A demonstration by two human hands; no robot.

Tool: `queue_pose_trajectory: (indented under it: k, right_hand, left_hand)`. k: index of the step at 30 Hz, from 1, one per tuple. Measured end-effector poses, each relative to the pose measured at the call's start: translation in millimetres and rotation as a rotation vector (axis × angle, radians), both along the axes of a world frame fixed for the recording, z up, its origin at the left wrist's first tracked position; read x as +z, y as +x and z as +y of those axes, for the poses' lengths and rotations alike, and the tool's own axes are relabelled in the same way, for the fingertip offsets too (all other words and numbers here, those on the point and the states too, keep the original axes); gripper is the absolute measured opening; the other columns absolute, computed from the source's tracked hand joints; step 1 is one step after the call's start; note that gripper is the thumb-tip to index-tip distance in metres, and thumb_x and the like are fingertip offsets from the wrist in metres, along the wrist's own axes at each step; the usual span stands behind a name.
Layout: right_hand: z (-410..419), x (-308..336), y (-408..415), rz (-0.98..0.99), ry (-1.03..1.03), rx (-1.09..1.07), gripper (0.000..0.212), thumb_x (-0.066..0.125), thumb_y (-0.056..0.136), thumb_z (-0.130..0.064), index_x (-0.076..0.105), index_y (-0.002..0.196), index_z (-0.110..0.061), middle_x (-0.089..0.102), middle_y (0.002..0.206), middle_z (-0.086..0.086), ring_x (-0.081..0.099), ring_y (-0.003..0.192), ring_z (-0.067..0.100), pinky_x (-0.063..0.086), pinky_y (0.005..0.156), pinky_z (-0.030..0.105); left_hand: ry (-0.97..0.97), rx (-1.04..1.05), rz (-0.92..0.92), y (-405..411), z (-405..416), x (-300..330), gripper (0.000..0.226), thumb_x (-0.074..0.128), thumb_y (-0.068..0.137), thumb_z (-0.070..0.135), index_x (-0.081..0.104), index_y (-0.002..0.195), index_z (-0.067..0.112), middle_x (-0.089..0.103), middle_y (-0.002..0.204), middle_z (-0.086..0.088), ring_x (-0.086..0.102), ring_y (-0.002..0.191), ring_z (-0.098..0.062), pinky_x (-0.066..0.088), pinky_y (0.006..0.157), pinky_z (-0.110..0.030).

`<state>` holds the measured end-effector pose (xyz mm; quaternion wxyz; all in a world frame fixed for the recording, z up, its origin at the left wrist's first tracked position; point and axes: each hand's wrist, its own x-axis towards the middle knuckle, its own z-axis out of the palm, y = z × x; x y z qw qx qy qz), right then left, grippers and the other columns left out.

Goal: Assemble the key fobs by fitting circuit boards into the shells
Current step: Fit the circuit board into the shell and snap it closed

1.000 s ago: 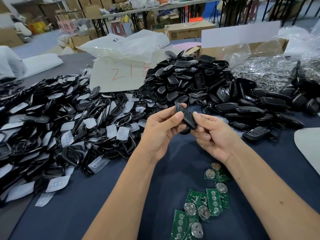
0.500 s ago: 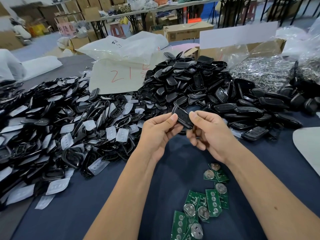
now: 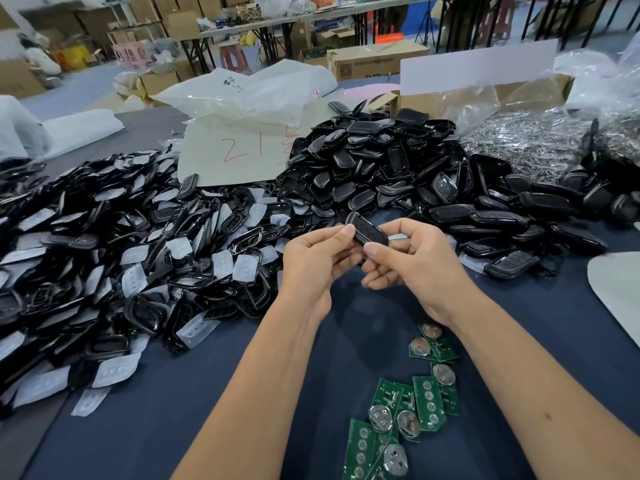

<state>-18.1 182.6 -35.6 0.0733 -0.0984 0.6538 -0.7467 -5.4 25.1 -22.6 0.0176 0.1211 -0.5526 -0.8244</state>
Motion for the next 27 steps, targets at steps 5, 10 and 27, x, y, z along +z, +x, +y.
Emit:
queue_pose_trajectory:
  k: [5,10,27]
  right_hand:
    - [0.9,1.7,1.5,0.032,0.044,0.058,0.021,0.073,0.095,-0.002,0.07,0.115,-0.009,0.073,0.079,0.021,0.07,0.058,0.026,0.058,0.053,0.028]
    - [4.9,5.3,0.8,-0.137,-0.081,0.185,0.019,0.068,0.094,-0.012,0.074,0.107,0.0,0.073,0.082,0.016,0.068,0.061,0.017,0.057,0.054,0.021]
    - [7.3,8.0,-0.7,-0.232,-0.123,0.152,0.015,0.069,0.094,-0.008,0.073,0.105,0.002,0.071,0.078,0.012,0.067,0.059,0.014,0.054,0.05,0.017]
  left_hand:
    - [-0.158,0.088,0.066,1.5,1.0,-0.2,0.008,0.076,0.092,0.007,0.077,0.086,0.001,0.078,0.085,-0.016,0.074,0.073,-0.02,0.059,0.067,-0.025]
    - [-0.277,0.058,0.116,0.6,-1.8,2.0,0.024,0.062,0.104,0.017,0.072,0.084,0.008,0.076,0.078,-0.011,0.073,0.068,-0.022,0.06,0.064,-0.029]
    - [-0.255,-0.043,0.179,2.9,0.0,0.2,0.022,0.066,0.096,0.0,0.081,0.099,0.016,0.08,0.095,-0.011,0.076,0.087,-0.023,0.061,0.078,-0.031]
